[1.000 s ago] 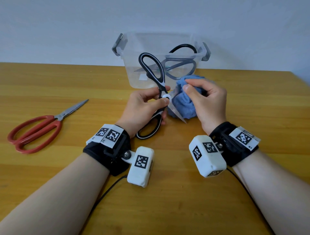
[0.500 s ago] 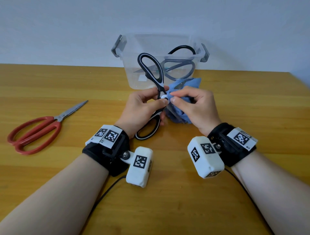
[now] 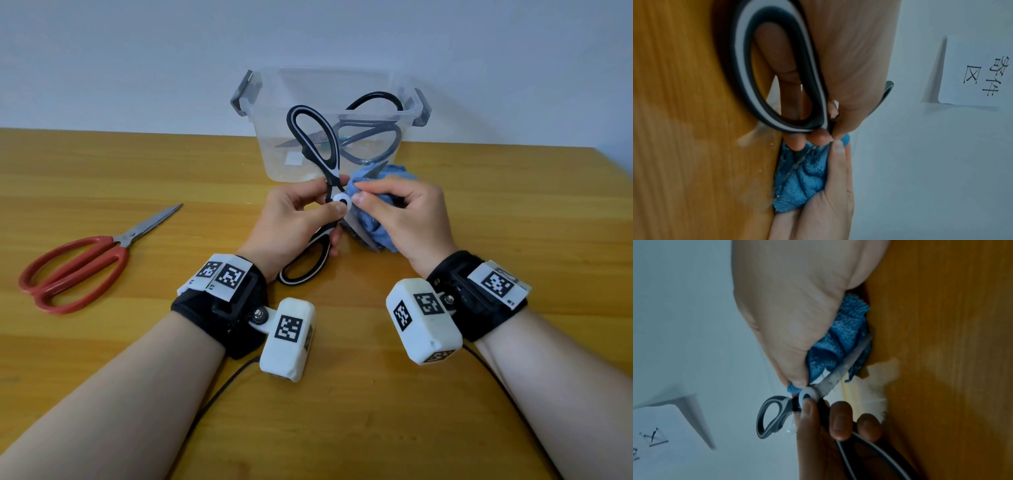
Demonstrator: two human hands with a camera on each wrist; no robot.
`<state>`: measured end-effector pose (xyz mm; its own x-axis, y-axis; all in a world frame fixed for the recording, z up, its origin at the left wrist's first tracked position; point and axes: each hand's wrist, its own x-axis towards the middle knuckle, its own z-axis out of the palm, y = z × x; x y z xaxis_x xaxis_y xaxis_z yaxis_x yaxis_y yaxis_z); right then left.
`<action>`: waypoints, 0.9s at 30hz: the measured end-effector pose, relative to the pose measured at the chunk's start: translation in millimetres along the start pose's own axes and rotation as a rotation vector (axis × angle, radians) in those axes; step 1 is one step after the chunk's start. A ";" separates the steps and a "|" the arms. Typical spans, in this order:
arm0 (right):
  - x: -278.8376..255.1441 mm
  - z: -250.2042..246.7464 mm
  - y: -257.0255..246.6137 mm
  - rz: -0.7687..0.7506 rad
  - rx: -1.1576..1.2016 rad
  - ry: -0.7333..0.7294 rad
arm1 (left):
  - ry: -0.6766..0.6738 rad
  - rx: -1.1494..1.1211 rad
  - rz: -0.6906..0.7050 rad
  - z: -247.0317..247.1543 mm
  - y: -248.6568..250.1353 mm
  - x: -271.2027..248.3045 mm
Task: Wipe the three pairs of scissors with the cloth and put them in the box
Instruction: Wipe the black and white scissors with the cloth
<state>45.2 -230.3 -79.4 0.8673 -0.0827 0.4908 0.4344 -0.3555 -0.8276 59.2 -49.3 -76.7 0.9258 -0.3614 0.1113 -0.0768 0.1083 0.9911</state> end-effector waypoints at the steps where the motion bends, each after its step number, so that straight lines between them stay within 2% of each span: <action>1: 0.2 -0.4 0.1 0.022 -0.003 0.040 | -0.001 -0.002 0.002 0.1 0.2 -0.3; 5: 1.2 -2.8 5.2 0.113 0.038 0.250 | 0.024 -0.010 -0.013 0.7 -0.8 0.9; 9: 5.4 -5.0 11.9 0.039 0.057 0.357 | 0.063 -0.015 -0.023 0.3 -2.0 2.5; 13: 5.1 -2.9 10.9 0.051 0.196 0.291 | 0.109 -0.011 -0.021 1.5 -0.2 1.6; 17: 3.9 -1.2 10.0 -0.007 0.063 0.146 | 0.117 -0.034 -0.001 1.4 -2.3 3.0; 21: 0.4 0.4 6.4 -0.063 -0.021 -0.045 | 0.058 -0.023 -0.013 -1.7 -3.8 3.7; 23: 0.5 0.6 5.6 -0.081 -0.058 -0.033 | 0.019 -0.039 -0.025 -3.2 -4.0 3.7; 27: 0.9 1.1 5.7 -0.048 -0.054 0.113 | -0.002 -0.048 -0.018 -2.1 -2.5 2.1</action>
<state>48.7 -231.4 -83.9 0.8119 -0.1673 0.5593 0.4581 -0.4112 -0.7880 62.1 -48.3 -79.1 0.9260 -0.3656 0.0941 -0.0428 0.1458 0.9884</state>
